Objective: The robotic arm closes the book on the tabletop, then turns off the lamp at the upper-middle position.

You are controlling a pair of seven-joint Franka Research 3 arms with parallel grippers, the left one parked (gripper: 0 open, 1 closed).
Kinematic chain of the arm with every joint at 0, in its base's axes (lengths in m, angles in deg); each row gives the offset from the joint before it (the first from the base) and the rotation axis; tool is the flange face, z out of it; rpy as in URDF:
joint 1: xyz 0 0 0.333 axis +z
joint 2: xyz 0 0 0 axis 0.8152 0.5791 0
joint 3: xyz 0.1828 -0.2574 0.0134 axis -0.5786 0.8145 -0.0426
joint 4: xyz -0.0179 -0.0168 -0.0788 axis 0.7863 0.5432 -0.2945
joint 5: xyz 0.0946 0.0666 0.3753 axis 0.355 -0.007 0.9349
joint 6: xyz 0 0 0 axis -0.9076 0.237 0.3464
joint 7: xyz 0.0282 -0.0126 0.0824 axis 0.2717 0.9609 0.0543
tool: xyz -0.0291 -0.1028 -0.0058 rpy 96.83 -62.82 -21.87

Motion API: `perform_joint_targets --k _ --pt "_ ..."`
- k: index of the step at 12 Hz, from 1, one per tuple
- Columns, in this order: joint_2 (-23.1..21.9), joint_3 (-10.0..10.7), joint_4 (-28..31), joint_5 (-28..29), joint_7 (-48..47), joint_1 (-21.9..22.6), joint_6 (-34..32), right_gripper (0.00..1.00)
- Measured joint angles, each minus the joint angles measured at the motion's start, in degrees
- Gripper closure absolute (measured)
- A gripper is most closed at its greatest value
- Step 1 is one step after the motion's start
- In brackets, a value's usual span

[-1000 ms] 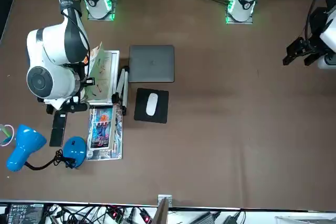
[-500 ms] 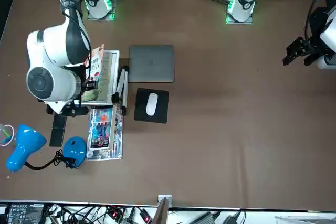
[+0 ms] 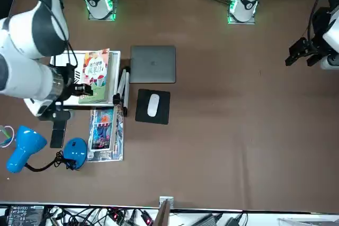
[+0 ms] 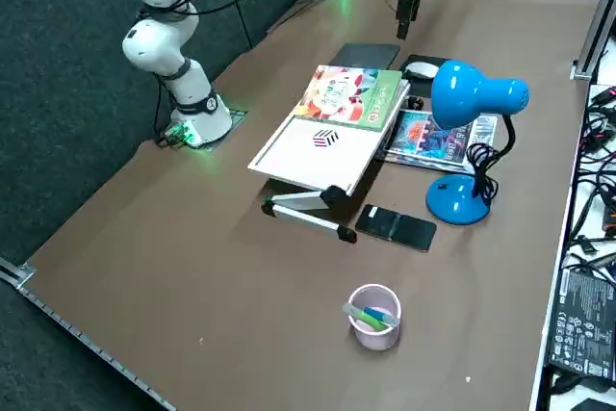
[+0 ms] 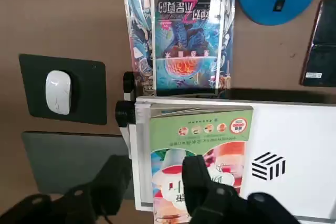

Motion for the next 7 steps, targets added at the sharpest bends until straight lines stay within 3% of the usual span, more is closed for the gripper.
perform_joint_targets --k 2,5,7 --pt "0.1 0.03 -0.03 0.35 0.52 -0.77 -0.09 0.43" --pt "0.47 0.06 -0.05 0.37 1.21 -1.73 1.35 0.83" --pt "0.83 0.1 -0.05 0.36 1.78 -2.31 5.73 0.87"
